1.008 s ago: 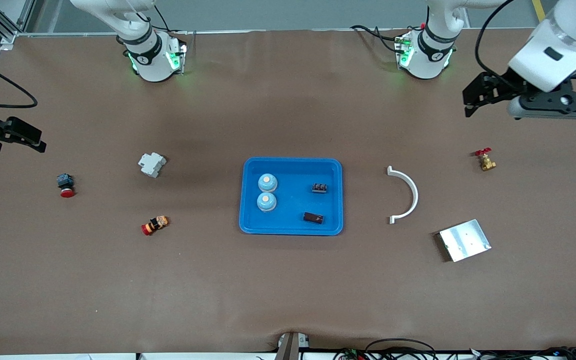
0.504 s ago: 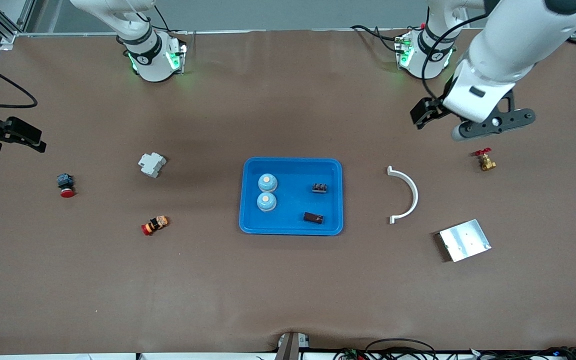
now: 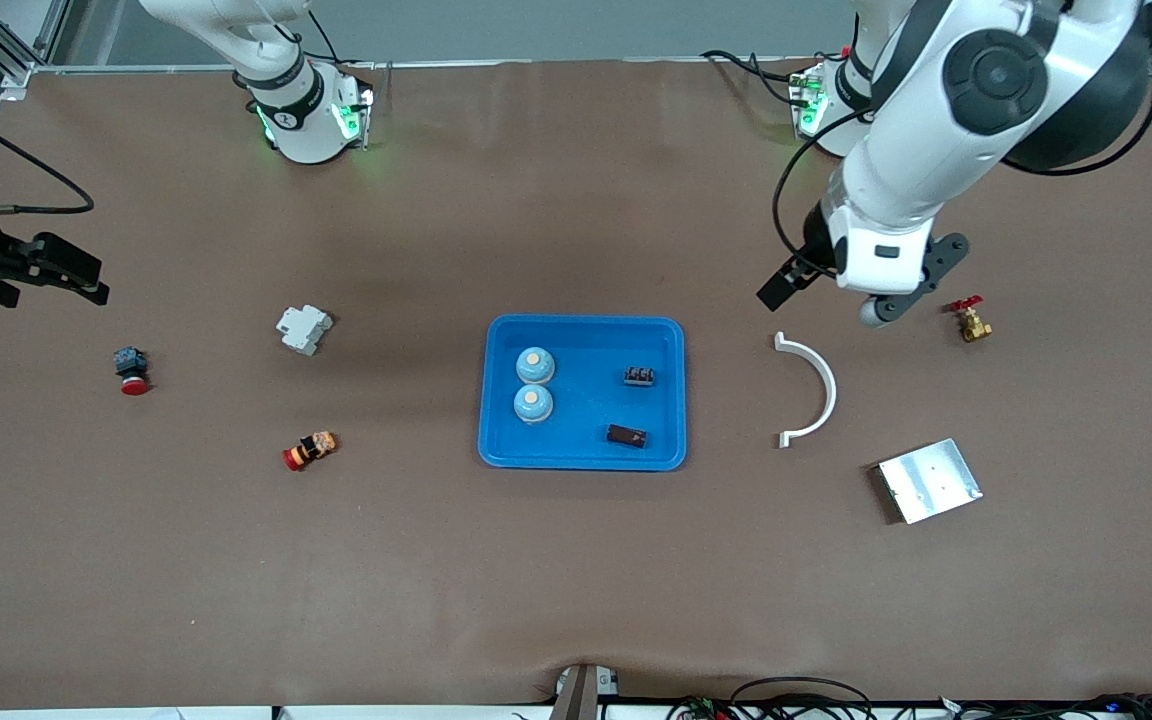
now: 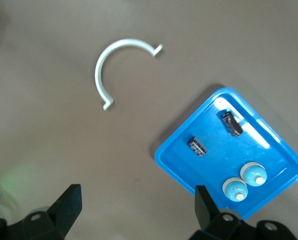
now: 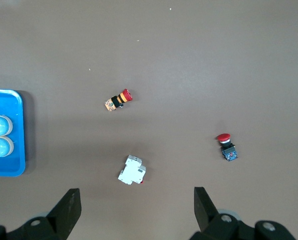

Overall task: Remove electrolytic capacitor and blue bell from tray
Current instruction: 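Reach both grippers toward the blue tray, then grasp a brown capacitor with the left gripper while the right gripper grasps a bell, then carry the capacitor toward the white arc while the right gripper carries the bell, then release the capacitor by the arc while the right gripper releases the bell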

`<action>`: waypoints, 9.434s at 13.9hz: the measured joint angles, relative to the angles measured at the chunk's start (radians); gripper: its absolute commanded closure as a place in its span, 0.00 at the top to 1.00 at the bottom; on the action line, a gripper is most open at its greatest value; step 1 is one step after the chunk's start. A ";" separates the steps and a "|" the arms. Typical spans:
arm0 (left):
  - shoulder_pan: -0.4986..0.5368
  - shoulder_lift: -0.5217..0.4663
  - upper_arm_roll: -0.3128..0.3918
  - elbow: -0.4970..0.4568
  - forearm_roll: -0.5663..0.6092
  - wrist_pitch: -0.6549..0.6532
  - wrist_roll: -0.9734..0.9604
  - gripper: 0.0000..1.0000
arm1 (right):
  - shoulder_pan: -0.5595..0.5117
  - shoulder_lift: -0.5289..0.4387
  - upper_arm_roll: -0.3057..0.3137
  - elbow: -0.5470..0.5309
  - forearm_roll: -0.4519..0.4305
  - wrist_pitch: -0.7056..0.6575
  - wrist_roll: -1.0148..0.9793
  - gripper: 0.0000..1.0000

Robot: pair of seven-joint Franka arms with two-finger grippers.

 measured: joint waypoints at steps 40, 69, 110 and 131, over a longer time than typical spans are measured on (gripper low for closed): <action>-0.207 0.679 -0.045 0.115 0.326 0.512 -0.936 1.00 | 0.272 0.200 0.017 -0.019 0.015 0.158 0.239 1.00; -0.258 0.707 -0.018 0.165 0.372 0.517 -0.985 0.00 | 0.624 0.725 0.013 0.109 0.064 0.572 1.050 1.00; 0.227 0.296 -0.054 -0.526 0.444 0.908 0.665 0.00 | 0.594 0.840 0.084 0.211 0.016 0.603 1.071 0.17; 0.238 0.376 -0.057 -0.525 0.537 0.990 0.664 0.70 | 0.183 0.630 -0.130 0.003 0.011 0.524 0.191 0.00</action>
